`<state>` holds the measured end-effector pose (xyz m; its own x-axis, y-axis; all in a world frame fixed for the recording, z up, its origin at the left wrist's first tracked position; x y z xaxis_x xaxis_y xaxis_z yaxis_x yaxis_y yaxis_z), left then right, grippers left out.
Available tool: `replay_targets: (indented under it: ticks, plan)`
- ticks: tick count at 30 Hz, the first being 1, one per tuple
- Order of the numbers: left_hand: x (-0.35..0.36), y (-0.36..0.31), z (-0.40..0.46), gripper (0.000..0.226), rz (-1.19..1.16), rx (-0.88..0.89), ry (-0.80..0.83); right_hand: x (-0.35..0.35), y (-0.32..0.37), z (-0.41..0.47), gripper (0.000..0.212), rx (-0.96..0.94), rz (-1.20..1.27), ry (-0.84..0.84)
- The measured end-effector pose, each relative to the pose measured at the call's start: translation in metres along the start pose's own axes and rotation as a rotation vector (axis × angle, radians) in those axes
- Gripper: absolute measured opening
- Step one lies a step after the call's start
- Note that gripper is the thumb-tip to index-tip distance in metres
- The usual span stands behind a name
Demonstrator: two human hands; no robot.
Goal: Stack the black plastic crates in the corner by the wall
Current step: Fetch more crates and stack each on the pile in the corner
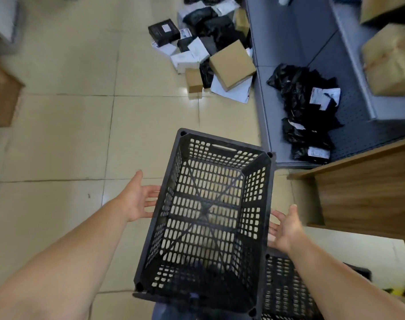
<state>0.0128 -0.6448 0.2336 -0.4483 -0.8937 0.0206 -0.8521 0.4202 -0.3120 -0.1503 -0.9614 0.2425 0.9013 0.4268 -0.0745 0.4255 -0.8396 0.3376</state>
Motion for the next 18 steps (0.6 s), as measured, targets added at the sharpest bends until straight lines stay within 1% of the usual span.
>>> replay_targets:
  ticks: [8, 14, 18]
  plan:
    - [-0.053, 0.006, -0.107, 0.087, -0.089, 0.073, -0.063, 0.045, 0.011, -0.110, 0.077, -0.091, -0.123, 0.091]
    - [-0.093, 0.027, -0.167, 0.087, -0.166, 0.136, -0.076, 0.080, 0.003, -0.176, 0.077, -0.155, -0.234, 0.144]
    - [-0.117, 0.050, -0.197, 0.086, -0.244, 0.160, -0.134, 0.103, -0.008, -0.210, 0.077, -0.157, -0.310, 0.203]
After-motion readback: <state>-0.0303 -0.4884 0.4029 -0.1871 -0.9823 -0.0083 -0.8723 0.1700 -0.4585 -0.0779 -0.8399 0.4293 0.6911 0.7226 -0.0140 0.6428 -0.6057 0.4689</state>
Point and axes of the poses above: each hand's wrist, its own z-axis towards the middle knuckle, its own x-axis out of the palm, y = z × x, the point moved 1 cm from there along z, towards the middle knuckle, and after that the axes turned 15 degrees about z, right-handed, at the moved point
